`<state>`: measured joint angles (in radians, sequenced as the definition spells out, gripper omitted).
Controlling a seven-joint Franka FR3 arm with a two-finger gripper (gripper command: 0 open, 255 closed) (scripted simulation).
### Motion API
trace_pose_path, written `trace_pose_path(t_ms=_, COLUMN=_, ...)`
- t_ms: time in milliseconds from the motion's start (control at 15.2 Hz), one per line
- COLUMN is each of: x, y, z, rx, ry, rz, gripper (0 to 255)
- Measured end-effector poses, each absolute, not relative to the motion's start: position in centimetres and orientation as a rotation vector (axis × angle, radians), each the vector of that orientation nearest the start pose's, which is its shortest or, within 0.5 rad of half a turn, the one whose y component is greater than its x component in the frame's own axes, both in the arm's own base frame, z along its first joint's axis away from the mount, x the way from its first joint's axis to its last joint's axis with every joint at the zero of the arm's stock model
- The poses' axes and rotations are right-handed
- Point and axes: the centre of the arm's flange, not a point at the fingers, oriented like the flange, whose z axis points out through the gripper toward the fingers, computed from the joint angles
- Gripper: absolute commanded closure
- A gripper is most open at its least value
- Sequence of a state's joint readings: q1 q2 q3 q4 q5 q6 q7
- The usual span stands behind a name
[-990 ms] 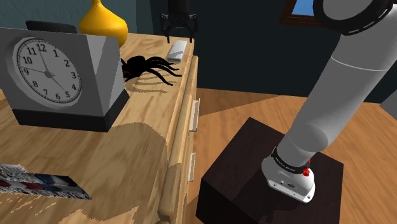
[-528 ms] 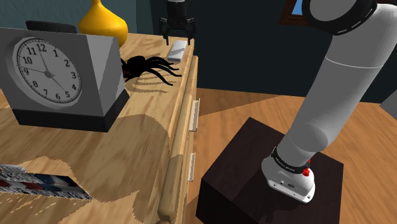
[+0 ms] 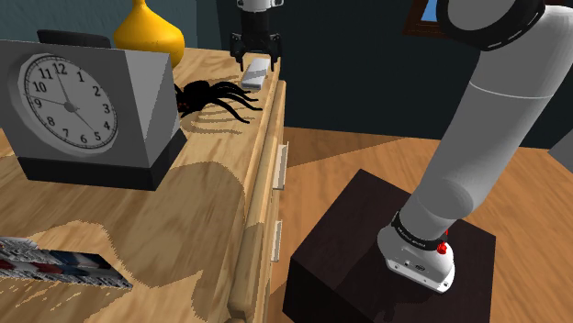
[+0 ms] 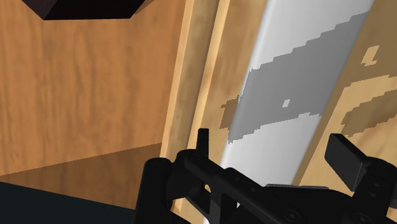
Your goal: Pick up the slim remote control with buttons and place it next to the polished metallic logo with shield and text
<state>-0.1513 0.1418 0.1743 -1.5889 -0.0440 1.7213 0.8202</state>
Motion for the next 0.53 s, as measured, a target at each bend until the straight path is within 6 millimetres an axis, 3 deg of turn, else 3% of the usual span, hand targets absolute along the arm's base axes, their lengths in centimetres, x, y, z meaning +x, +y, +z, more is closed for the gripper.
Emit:
trace_pose_path(t_ms=66, x=60.52, y=0.36, z=54.78, rx=-2.917, ry=1.220, rz=-0.002, gripper=0)
trace_pose_path(t_ms=132, x=60.52, y=0.36, z=54.78, rx=-2.917, ry=1.220, rz=-0.002, gripper=255)
trace_pose_path(t_ms=528, x=60.52, y=0.36, z=54.81, rx=-2.917, ry=1.220, rz=-0.003, gripper=255)
